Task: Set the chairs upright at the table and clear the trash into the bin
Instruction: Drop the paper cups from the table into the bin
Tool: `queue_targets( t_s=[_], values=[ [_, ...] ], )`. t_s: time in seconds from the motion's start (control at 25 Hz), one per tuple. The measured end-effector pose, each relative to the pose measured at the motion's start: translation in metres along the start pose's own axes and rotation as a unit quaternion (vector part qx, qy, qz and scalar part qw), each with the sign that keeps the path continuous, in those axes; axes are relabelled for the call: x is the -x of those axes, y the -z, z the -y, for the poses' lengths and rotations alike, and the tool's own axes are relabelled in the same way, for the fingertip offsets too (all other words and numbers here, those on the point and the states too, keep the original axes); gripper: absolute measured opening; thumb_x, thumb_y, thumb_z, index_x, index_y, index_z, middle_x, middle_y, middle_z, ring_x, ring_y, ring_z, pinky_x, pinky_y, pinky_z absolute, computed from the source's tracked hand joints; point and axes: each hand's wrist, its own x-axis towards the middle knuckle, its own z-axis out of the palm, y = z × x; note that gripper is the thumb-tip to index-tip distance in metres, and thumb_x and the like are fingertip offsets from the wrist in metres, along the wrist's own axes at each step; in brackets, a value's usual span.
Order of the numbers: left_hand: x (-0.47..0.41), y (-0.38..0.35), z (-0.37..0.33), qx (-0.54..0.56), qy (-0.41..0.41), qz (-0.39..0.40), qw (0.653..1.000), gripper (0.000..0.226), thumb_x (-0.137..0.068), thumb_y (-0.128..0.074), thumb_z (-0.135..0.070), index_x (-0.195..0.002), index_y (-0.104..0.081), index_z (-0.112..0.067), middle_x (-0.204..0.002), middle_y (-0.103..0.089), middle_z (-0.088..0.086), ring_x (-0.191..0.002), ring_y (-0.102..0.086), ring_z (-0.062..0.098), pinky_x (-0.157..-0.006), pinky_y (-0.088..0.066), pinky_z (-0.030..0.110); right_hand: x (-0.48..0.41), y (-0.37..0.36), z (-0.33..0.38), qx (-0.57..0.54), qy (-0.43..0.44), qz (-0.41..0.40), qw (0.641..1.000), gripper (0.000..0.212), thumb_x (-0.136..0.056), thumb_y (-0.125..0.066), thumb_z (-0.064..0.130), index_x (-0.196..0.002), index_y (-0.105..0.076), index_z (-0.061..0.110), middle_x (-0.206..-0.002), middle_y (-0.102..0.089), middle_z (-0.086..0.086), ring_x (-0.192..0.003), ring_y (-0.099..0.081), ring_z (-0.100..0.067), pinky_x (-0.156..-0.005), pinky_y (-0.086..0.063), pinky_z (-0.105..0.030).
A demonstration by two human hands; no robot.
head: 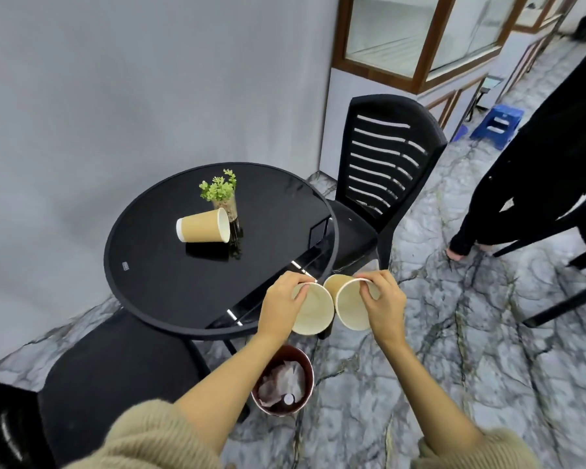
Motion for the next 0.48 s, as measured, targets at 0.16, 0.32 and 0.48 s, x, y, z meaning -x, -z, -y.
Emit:
queue_targets(
  t_s=[0.16,0.32,0.48],
  values=[
    [0.028,-0.033,-0.014,-0.003,0.023,-0.037,0.999,0.017,-0.088,-0.055,-0.005,-0.094,-0.068,-0.015,-0.094,-0.063,-0.007,-0.093,-0.06,0.011,-0.082,-0.043,0.013,0.01,0.032,-0.032,-0.002,0.007,0.048,0.999,0.015,-0.081,-0.058,-0.005,-0.086,-0.068,0.006,-0.086,-0.056,0.001,-0.081,-0.054,-0.016,-0.072,-0.034,0.002],
    [0.062,-0.05,-0.009,-0.004,0.078,-0.075,0.994,0.017,-0.088,-0.056,-0.006,-0.094,-0.068,-0.016,-0.093,-0.064,-0.009,-0.092,-0.059,0.008,-0.08,-0.042,0.008,0.024,0.044,-0.06,0.004,0.007,0.107,0.994,0.016,-0.081,-0.058,-0.002,-0.085,-0.068,0.009,-0.085,-0.058,0.001,-0.08,-0.055,-0.017,-0.069,-0.035,0.0],
    [0.097,-0.051,0.013,-0.028,0.135,-0.103,0.985,0.017,-0.086,-0.057,-0.003,-0.094,-0.069,-0.013,-0.094,-0.065,-0.006,-0.091,-0.058,0.008,-0.079,-0.037,-0.003,0.046,0.036,-0.076,0.007,-0.006,0.179,0.984,0.017,-0.08,-0.058,-0.004,-0.085,-0.067,0.008,-0.085,-0.056,0.0,-0.08,-0.054,-0.017,-0.068,-0.035,-0.002]
  ],
)
